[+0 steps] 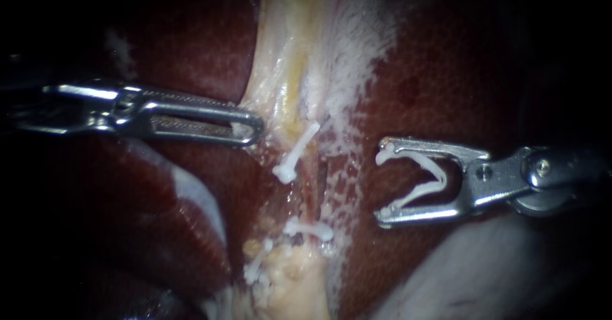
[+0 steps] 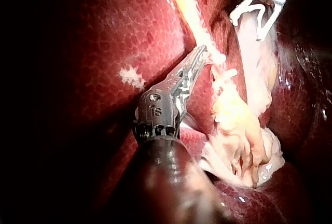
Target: Clipping second clip right tube
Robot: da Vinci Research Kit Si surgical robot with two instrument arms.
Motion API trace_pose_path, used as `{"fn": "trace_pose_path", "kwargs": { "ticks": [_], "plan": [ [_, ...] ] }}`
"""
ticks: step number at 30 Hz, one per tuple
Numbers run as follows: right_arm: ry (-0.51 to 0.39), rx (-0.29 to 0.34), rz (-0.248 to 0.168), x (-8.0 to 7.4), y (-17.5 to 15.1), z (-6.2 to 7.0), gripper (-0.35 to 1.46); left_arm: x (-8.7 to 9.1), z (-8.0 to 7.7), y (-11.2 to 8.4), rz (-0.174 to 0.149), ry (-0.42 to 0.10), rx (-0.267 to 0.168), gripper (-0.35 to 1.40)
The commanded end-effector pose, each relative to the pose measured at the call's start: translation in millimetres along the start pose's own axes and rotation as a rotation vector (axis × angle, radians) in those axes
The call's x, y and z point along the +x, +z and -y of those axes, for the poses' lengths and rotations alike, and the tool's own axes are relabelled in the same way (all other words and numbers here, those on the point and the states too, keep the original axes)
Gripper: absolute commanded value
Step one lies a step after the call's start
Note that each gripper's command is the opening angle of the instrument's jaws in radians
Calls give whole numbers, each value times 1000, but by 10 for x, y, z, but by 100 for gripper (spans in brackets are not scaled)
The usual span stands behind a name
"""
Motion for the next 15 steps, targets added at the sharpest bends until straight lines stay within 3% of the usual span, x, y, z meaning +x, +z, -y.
{"fn": "trace_pose_path", "kwargs": {
  "ticks": [1,7,15],
  "plan": [
    [0,0,0,0,0,0,60,0,0,-1,0,0,0,-35],
    [-9,-1,0,-3,5,2,60,-3,0,-7,-2,-1,5,-35],
    [165,-14,2,-13,27,11,60,-24,3,-33,-1,-13,1,-35]
  ]
}}
